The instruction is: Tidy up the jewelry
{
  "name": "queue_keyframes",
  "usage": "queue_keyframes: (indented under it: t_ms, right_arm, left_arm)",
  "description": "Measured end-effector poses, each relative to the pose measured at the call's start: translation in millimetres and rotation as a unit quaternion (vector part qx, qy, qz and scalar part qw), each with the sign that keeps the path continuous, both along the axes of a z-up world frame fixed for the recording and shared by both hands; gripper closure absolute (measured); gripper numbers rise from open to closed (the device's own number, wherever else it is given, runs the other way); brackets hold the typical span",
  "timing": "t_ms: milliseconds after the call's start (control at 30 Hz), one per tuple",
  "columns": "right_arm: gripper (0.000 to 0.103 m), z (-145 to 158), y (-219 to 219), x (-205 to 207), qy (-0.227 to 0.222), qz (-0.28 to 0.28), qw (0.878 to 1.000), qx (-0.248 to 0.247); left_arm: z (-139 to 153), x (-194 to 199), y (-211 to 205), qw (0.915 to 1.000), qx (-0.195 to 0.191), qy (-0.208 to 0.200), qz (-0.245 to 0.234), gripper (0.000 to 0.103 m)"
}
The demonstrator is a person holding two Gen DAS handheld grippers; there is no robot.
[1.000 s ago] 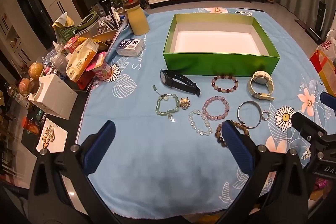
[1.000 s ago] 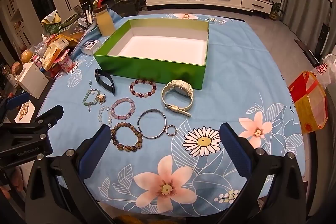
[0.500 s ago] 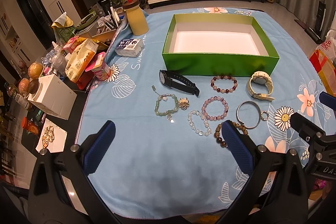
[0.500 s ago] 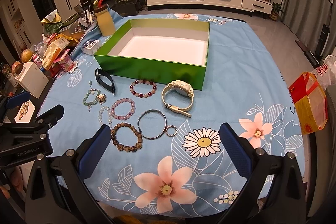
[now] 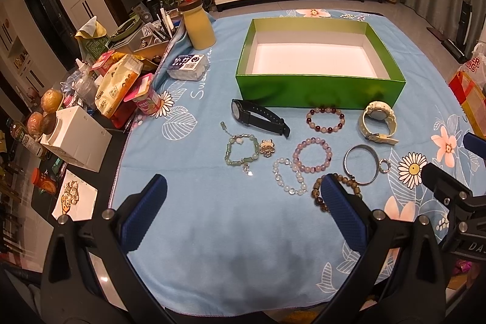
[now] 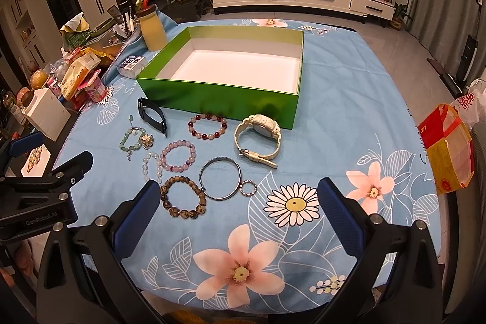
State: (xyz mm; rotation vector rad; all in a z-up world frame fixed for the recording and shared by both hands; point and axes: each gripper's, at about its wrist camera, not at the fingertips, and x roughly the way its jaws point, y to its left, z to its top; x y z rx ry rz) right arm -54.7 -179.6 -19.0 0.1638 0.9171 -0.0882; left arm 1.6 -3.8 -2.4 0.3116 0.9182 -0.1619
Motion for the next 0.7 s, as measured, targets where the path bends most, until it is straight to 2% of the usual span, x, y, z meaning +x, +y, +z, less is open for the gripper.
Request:
queue_keyframes:
  t_ms: [700]
  right_arm:
    - [0.001,-1.1,1.7,0.8,0.001,0.001,1.0,0.0]
  left_arm:
    - [0.2,0.3,0.7,1.0,0.0,0.001,-0.001,0.002]
